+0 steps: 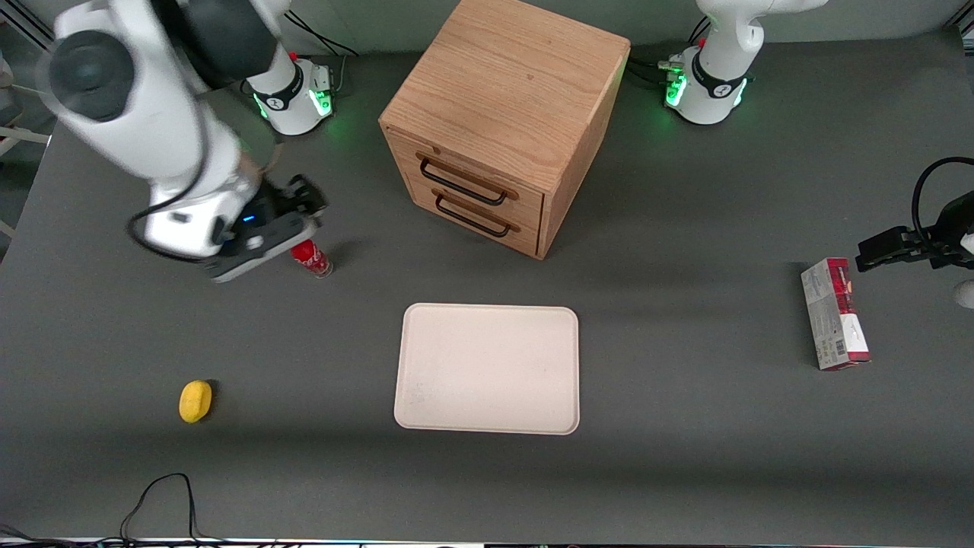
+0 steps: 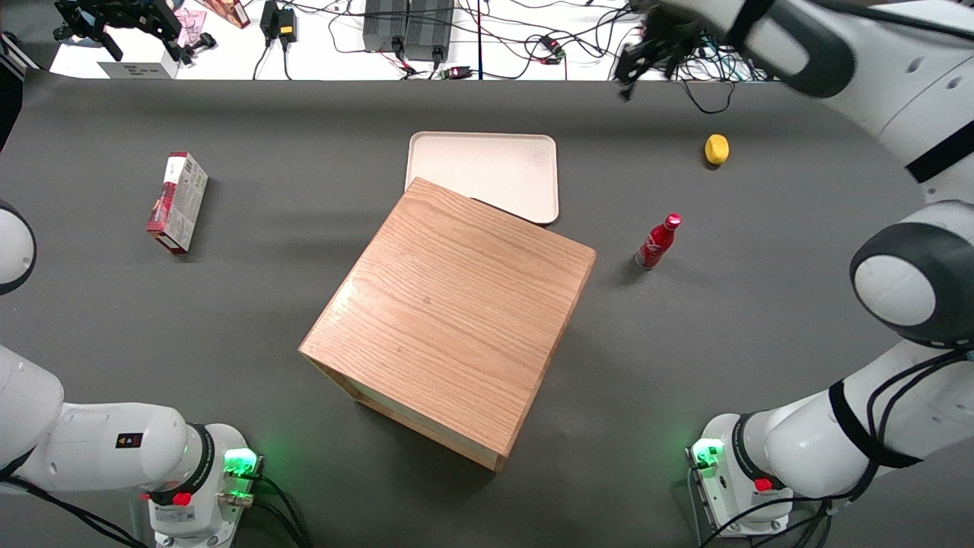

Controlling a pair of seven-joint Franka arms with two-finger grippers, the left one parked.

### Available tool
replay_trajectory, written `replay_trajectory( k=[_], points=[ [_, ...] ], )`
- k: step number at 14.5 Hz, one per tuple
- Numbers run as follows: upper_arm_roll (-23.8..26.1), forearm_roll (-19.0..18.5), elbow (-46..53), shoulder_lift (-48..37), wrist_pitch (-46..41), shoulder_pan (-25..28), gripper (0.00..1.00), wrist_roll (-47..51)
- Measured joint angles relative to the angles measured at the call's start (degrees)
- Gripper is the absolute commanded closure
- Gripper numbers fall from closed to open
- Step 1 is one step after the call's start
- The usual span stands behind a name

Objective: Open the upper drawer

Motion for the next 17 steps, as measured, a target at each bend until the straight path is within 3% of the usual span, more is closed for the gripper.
replay_trajectory(
  k=[7, 12, 17],
  points=[
    [0.1, 1.9, 0.1, 1.1, 0.1, 10.8, 0.0, -0.7],
    [-0.2, 4.1, 0.0, 2.3, 2.5, 11.3, 0.0, -8.2],
    [-1.0, 11.6, -0.2, 2.7, 2.5, 10.5, 0.0, -9.8]
  ],
)
